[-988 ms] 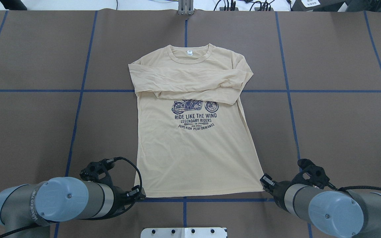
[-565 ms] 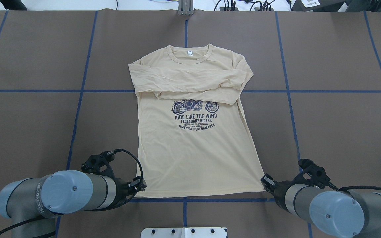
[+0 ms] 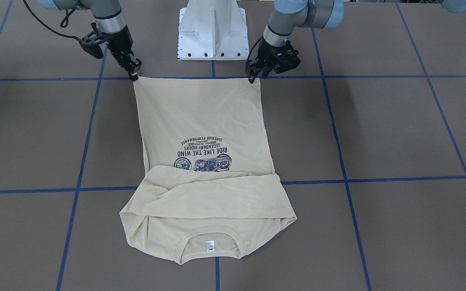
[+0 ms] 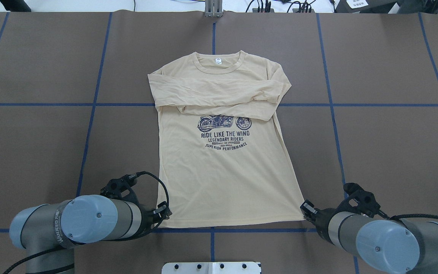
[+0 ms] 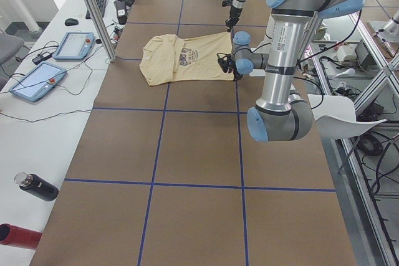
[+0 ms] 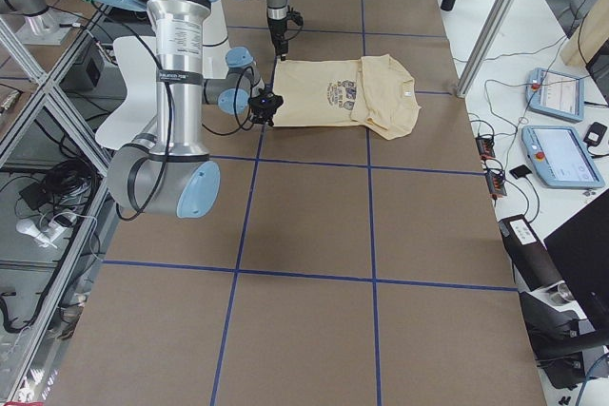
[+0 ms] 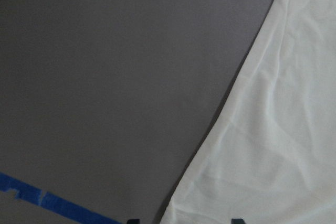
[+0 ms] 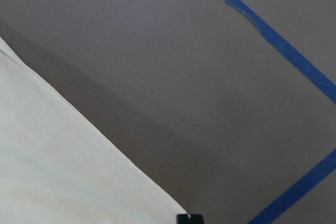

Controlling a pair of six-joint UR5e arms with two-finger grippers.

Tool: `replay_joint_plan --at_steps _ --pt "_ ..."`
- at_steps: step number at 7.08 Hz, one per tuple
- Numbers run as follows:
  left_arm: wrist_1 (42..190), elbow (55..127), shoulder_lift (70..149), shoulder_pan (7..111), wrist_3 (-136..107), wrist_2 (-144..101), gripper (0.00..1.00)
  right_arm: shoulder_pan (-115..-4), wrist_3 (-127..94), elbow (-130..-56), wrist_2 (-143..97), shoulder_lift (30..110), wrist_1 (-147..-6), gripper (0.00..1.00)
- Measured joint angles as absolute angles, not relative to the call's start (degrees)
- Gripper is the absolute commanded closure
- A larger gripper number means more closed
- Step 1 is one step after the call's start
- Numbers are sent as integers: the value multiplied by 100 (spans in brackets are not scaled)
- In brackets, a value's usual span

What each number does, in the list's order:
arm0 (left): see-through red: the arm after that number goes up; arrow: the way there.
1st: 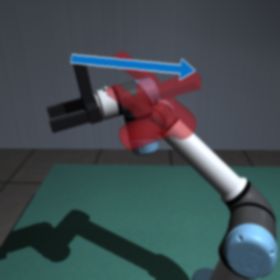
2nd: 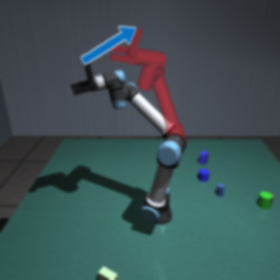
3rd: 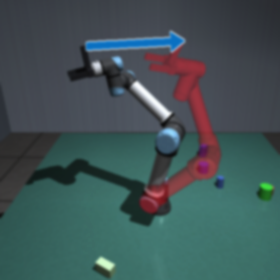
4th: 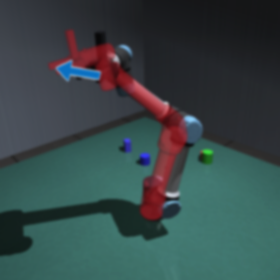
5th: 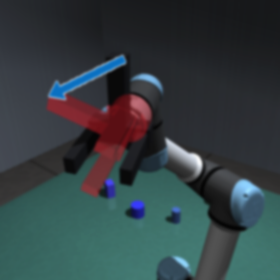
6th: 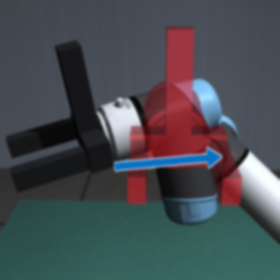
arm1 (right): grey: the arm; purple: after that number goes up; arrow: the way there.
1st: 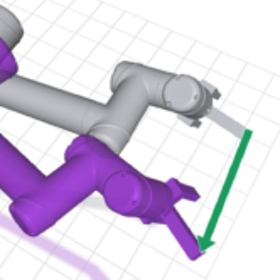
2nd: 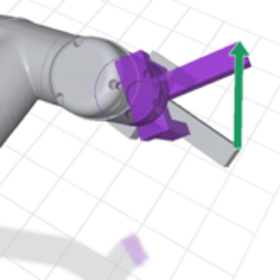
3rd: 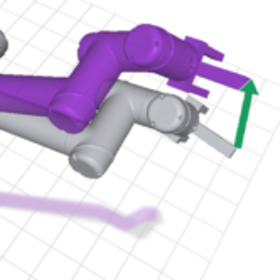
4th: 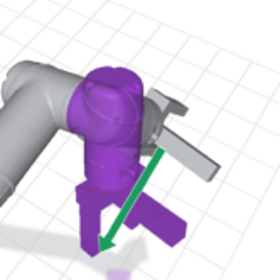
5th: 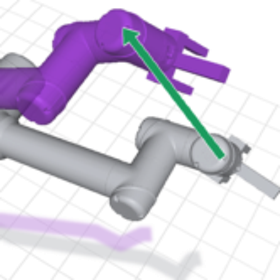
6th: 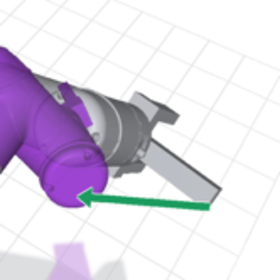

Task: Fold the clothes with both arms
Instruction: 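Grasp both hem corners with the left and right grippers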

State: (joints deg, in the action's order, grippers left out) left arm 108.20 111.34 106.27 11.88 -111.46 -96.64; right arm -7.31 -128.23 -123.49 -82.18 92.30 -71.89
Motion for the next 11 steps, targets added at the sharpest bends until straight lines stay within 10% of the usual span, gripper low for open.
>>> replay_joint_plan --at_steps 6,8,11 --pt "10819 11065 10639 1132 -11188 -9672 52 -738 -12823 -12348 -8224 9228 -7189 100" --pt "10817 11052 10638 1132 -11188 -9670 99 -748 -12823 -12349 -8226 9229 -7189 100" --pt "10771 11101 10617 1140 -11155 -9714 100 -755 -12823 -12351 -8227 9219 -7190 100"
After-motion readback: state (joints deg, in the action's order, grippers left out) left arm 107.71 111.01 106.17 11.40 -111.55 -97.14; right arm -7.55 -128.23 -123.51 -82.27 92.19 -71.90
